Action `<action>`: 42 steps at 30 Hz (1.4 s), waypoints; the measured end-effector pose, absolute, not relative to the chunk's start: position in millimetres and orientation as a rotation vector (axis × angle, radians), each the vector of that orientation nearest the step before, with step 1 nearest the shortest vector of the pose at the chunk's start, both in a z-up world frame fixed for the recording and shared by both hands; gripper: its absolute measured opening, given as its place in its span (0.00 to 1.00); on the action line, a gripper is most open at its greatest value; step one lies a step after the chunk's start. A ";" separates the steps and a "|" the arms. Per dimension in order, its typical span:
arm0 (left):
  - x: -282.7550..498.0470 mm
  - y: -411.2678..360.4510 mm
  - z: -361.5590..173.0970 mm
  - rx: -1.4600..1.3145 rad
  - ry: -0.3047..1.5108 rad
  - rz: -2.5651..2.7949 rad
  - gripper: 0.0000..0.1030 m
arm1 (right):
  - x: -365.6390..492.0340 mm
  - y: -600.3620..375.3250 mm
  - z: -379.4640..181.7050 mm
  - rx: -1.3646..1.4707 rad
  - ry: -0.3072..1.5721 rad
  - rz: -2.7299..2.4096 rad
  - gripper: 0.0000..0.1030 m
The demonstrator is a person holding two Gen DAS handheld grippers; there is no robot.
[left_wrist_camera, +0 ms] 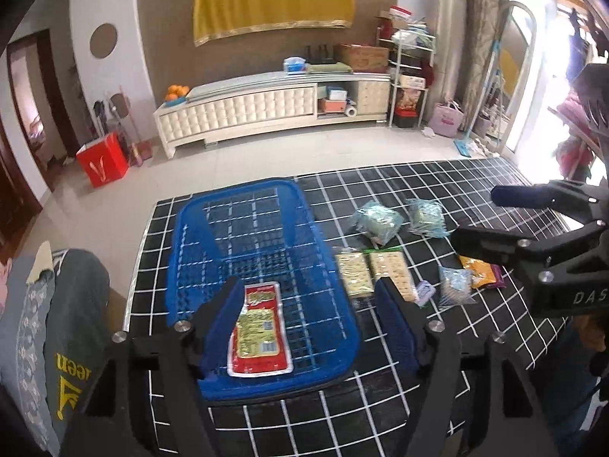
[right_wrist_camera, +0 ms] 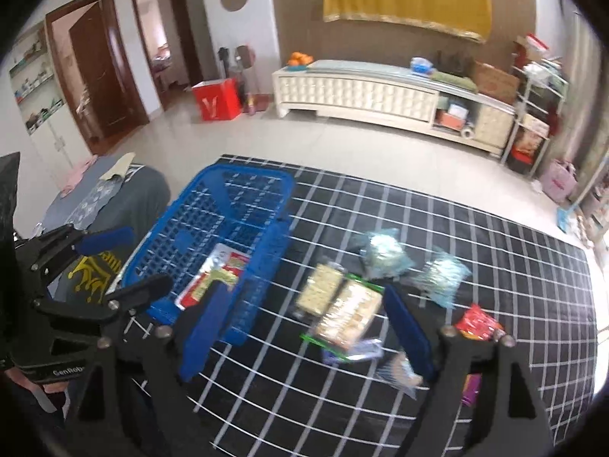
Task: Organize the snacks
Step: 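Open the left tool to drop the sausage pack into the basket, then lower the left tool onto the large cracker pack with green strip and grasp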
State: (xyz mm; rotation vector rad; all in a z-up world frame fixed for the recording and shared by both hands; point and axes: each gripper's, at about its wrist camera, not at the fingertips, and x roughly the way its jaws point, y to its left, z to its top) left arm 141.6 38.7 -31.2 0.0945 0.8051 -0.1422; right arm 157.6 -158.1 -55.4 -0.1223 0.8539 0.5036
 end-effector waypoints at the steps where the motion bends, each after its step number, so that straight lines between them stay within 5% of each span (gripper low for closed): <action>1: 141.5 32.8 -30.9 0.098 0.807 -0.152 0.68 | 156.5 -165.3 -55.3 -0.120 0.854 0.491 0.87; 25: 188.6 -92.0 -97.6 0.151 1.007 -0.268 0.76 | 176.6 -284.9 -130.9 -0.089 0.971 0.376 0.92; 42: 265.7 -93.3 -192.4 0.128 1.239 -0.186 0.76 | 242.2 -292.1 -198.7 -0.071 1.075 0.333 0.95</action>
